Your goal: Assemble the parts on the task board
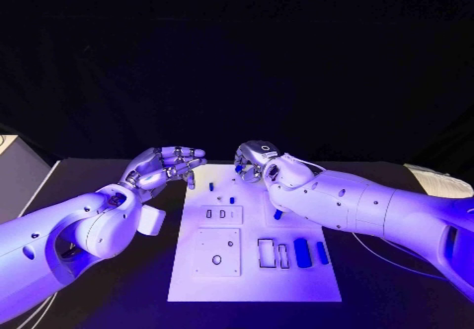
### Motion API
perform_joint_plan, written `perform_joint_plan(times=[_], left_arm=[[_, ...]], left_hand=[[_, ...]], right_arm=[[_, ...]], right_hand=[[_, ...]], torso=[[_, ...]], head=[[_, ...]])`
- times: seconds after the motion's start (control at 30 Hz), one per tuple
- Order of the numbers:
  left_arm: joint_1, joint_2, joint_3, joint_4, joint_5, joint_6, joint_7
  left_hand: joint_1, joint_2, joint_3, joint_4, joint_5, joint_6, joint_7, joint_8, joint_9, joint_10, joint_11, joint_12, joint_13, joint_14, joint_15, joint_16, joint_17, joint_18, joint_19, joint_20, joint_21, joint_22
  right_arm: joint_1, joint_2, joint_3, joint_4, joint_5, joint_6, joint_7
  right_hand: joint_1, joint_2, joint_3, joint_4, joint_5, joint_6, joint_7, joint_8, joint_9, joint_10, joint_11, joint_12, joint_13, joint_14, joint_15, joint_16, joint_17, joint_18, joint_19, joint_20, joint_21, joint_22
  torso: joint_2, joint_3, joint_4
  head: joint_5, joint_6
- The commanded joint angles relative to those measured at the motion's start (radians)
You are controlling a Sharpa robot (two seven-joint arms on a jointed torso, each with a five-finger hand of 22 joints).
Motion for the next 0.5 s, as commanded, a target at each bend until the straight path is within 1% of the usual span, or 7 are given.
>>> perform_joint_plan(times=[0.03,0.17,0.23,0.5], left_arm=[[0.001,0.001,0.001,0.004,-0.004,0.018,0.004],[0.001,0.001,0.001,0.004,-0.004,0.018,0.003],[0.001,0.001,0.001,0.005,-0.004,0.018,0.003],[0.001,0.000,0.001,0.006,-0.004,0.018,0.003]], left_hand=[[0.001,0.001,0.006,0.000,0.001,-0.004,0.015,0.005,0.001,-0.009,0.002,0.006,0.001,-0.004,-0.002,0.006,0.002,0.015,-0.009,0.000,0.004,0.002],[0.001,0.001,0.006,0.000,0.001,-0.004,0.015,0.005,0.001,-0.009,0.002,0.006,0.001,-0.004,-0.002,0.006,0.002,0.015,-0.009,0.000,0.004,0.002],[0.001,0.001,0.006,0.000,0.001,-0.004,0.015,0.005,0.001,-0.009,0.002,0.006,0.001,-0.004,-0.002,0.006,0.002,0.015,-0.009,0.000,0.004,0.002],[0.001,0.001,0.006,0.000,0.001,-0.004,0.015,0.005,0.001,-0.009,0.002,0.006,0.001,-0.004,-0.002,0.006,0.002,0.015,-0.009,0.000,0.004,0.002]], right_arm=[[-0.002,0.004,0.000,-0.004,-0.001,0.029,0.011],[-0.004,0.007,-0.001,-0.009,0.000,0.032,0.012],[-0.004,0.008,-0.001,-0.011,0.001,0.031,0.011],[-0.005,0.015,-0.001,-0.021,0.001,0.025,0.009]], right_hand=[[0.011,0.018,-0.001,-0.002,0.006,0.001,0.003,0.004,0.054,0.022,-0.021,-0.003,0.003,0.021,-0.003,0.000,-0.001,-0.010,0.035,0.000,0.000,0.099],[0.009,0.017,-0.002,-0.002,0.006,0.000,0.004,0.004,0.055,0.021,-0.021,-0.003,0.003,0.020,-0.002,0.000,-0.003,-0.010,0.034,0.000,-0.001,0.098],[0.009,0.017,-0.002,-0.002,0.006,-0.001,0.004,0.004,0.055,0.021,-0.021,-0.004,0.003,0.020,-0.002,0.000,-0.003,-0.010,0.034,0.000,-0.001,0.097],[0.006,0.015,0.000,-0.001,0.006,-0.008,0.005,0.002,0.057,0.014,-0.019,-0.007,0.004,0.020,-0.001,0.000,-0.004,-0.009,0.031,0.001,-0.004,0.093]], torso=[[0.000,-0.0010,0.0010],[0.001,-0.0017,0.0013],[0.001,-0.0013,0.0008],[0.001,-0.0025,0.0016]], head=[[0.001,-0.003],[0.003,-0.003],[0.004,-0.004],[0.004,-0.003]])
